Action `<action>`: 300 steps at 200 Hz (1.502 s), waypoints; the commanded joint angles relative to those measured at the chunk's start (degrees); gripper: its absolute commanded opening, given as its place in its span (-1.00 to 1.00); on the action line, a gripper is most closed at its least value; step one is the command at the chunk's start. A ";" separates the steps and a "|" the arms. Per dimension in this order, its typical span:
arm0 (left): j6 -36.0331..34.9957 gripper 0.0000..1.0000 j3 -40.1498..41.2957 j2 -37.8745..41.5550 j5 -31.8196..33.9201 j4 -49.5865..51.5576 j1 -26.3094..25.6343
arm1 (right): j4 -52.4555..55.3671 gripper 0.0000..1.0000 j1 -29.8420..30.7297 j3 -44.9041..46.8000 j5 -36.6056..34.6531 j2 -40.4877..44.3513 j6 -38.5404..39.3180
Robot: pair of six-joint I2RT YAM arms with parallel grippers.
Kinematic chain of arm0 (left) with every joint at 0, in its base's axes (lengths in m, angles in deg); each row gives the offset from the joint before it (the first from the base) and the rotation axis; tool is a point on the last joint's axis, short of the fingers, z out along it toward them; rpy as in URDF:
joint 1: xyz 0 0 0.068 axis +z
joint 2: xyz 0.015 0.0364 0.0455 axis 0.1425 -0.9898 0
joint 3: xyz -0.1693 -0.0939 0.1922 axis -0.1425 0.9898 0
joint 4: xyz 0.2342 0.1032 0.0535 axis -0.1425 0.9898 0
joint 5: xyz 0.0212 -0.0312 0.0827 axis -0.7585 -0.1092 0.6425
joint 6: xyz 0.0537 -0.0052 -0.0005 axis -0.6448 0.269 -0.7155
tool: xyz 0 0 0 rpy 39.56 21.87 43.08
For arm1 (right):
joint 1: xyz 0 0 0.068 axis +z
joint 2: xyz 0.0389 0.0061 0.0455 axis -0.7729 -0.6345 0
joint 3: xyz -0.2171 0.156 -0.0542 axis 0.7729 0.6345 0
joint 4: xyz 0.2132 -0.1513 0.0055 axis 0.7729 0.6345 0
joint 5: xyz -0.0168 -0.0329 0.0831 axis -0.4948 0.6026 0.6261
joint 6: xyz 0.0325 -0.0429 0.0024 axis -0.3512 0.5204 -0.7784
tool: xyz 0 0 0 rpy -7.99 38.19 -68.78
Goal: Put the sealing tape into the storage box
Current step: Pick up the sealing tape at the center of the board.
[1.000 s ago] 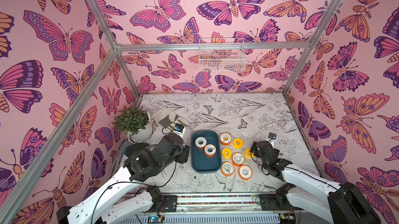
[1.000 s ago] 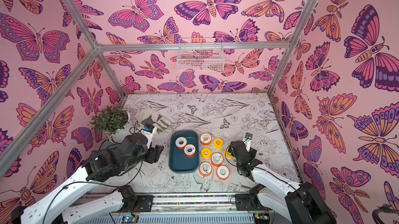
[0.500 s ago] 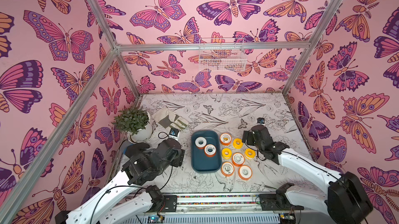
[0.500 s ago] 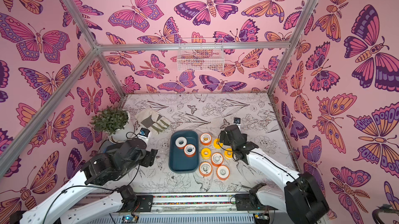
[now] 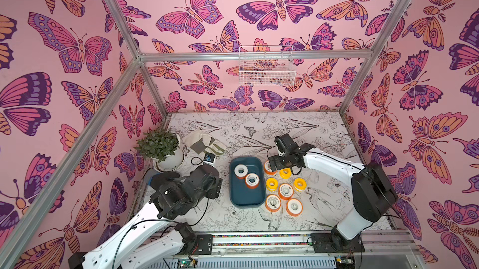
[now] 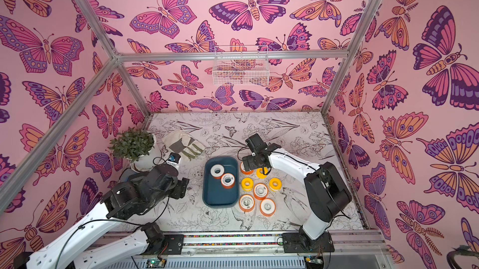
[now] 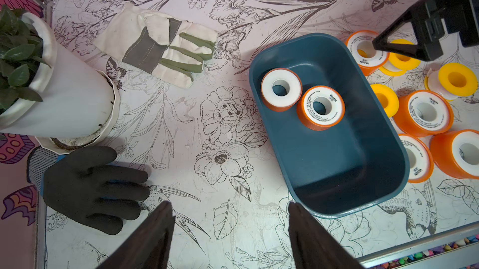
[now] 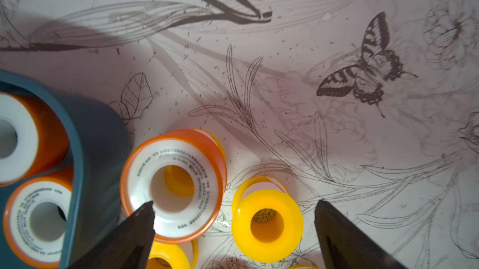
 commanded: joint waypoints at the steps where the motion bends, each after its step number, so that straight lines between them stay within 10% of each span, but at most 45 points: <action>1: -0.17 0.48 0.69 -0.40 0.80 1.11 0.71 | 7.23 1.00 0.32 -3.09 3.57 -1.29 4.01; 300: -1.23 0.51 0.80 -3.13 -0.92 0.51 2.51 | 8.65 0.55 3.24 -12.27 7.31 -11.53 6.91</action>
